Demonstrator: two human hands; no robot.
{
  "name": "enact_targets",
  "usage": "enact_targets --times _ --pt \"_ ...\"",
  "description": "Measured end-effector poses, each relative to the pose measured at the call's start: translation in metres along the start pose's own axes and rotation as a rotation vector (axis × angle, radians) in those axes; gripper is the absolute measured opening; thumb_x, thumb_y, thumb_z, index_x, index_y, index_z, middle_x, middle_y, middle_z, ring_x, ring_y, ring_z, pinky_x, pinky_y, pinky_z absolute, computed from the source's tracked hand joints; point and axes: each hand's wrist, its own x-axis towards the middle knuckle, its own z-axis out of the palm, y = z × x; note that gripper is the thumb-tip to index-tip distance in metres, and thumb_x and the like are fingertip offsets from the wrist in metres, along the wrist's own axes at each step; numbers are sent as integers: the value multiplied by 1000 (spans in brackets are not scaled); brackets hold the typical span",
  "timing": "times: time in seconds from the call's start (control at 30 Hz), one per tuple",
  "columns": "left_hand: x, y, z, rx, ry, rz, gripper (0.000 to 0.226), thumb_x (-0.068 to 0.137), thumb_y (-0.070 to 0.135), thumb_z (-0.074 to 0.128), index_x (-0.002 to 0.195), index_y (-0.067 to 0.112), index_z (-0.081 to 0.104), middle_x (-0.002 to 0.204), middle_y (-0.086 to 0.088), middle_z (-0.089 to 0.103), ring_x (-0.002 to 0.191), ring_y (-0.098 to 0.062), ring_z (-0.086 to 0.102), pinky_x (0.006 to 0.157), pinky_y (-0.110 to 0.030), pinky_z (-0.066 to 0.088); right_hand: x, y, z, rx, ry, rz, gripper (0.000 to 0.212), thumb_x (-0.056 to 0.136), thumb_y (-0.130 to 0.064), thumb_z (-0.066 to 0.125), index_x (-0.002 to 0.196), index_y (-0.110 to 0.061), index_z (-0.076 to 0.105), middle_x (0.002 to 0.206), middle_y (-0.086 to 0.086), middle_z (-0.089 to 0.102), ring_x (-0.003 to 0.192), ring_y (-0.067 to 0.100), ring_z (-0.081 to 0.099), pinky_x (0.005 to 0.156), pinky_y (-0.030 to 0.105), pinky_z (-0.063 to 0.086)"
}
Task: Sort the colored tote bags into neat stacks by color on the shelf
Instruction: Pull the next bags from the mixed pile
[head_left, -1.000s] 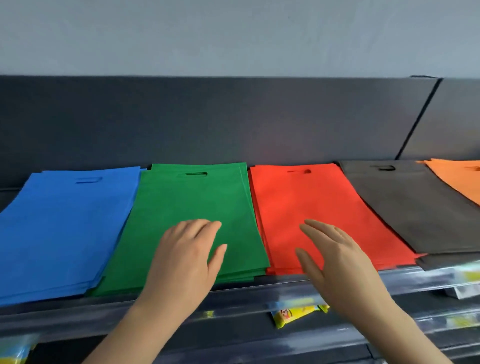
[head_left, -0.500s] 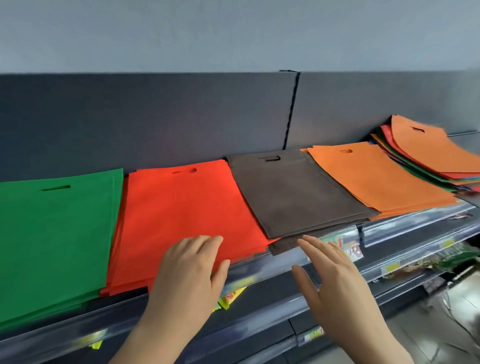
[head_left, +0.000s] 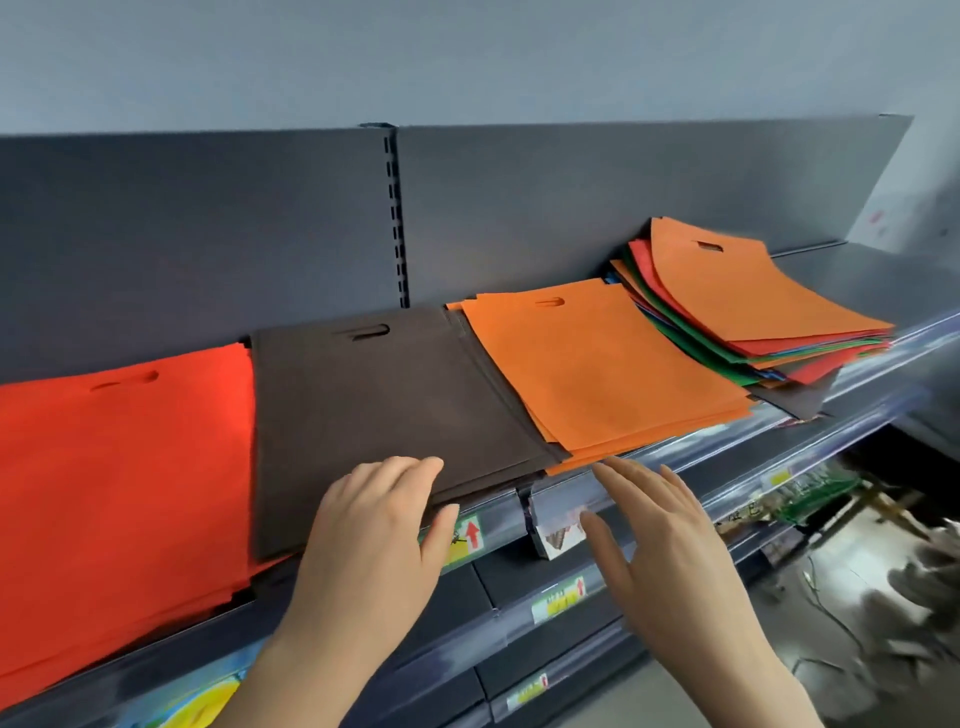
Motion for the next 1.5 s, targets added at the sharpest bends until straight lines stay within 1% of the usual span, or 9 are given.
enact_targets --times 0.1,0.5,0.8,0.97,1.1,1.17,1.27,1.4,1.5 --pt "28 13 14 -18 -7 30 36 75 28 76 107 14 68 98 3 69 88 -20 65 75 -34 52 19 21 6 -3 11 24 39 83 -27 67 117 -10 65 118 4 66 111 25 61 102 40 30" --pt "139 69 67 -37 -64 108 38 81 36 67 114 16 66 105 5 69 95 -17 65 80 -33 51 97 113 18 -15 29 81 41 84 -33 55 117 -12 64 120 3 65 114 20 59 106 41 31" --pt "198 143 118 -83 -68 -21 38 83 33 68 116 15 65 105 3 68 96 -22 63 83 -37 51 163 219 21 33 1 1 39 86 -30 53 118 -10 64 121 3 64 116 18 58 109 40 32" --pt "231 203 142 -128 -52 -98 40 88 35 60 124 17 60 113 3 65 105 -21 59 88 -34 47 206 298 15 -4 -86 29 39 89 -24 63 123 -7 61 128 10 59 121 26 54 111 42 31" --pt "259 249 168 -225 -102 -181 42 95 40 46 132 21 48 121 6 57 115 -14 48 94 -26 41 238 358 12 -121 -274 129 41 96 -34 47 129 -10 53 140 8 49 132 23 42 114 37 21" --pt "273 266 182 -243 -157 -220 44 96 40 45 134 19 46 123 3 56 117 -14 47 94 -25 41 246 381 13 -166 -369 179 31 97 -36 39 110 -15 58 128 5 56 124 24 47 107 36 28" --pt "289 286 197 -252 -241 -286 43 96 41 45 129 13 48 123 -2 56 115 -17 50 93 -27 41 246 396 9 -114 -392 174 29 95 -35 38 80 -16 54 97 0 61 97 26 57 74 33 35" --pt "299 296 207 -266 -240 -382 48 94 42 51 129 11 45 125 -5 56 114 -20 52 92 -28 41 236 397 2 -19 -336 32 29 93 -36 48 98 -16 68 108 -2 66 103 21 57 85 31 41" --pt "301 297 204 -297 -162 -471 50 90 31 61 132 13 41 125 -5 56 113 -22 53 88 -26 40 232 398 -1 109 -385 -35 33 92 -38 53 115 -19 66 120 -6 64 112 15 55 94 24 38"
